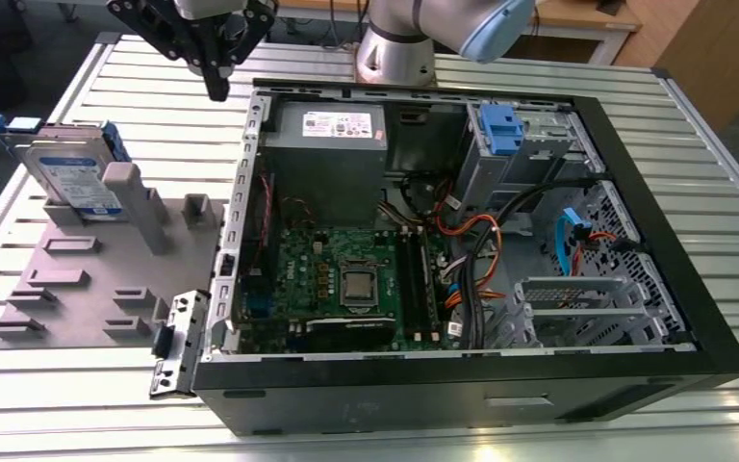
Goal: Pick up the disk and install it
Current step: 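Reach for the disk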
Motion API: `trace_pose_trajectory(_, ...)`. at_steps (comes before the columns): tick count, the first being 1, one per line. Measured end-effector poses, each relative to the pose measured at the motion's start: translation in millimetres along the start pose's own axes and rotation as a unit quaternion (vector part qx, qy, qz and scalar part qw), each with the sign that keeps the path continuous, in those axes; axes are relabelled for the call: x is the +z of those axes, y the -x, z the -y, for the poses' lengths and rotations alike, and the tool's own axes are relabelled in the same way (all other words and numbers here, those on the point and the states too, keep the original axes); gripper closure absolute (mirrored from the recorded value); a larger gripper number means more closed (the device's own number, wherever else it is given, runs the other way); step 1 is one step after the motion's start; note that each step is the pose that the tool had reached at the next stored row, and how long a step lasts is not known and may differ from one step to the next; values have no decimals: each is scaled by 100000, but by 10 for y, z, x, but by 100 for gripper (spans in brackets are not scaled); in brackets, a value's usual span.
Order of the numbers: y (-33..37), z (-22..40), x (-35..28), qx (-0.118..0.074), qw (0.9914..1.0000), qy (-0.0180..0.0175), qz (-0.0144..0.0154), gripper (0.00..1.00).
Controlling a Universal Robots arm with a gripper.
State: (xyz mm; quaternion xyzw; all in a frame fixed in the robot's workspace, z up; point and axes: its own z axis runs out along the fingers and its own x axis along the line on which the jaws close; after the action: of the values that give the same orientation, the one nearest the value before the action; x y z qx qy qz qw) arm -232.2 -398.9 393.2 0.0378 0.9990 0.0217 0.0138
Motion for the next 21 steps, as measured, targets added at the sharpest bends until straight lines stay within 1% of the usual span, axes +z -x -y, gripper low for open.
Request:
trace_pose_trajectory(9, -126, 9, -3, 4, 100000, 4, 7, 89)
trace_pose_trajectory(21, -317, 24, -9, 2, 100000, 4, 25, 89)
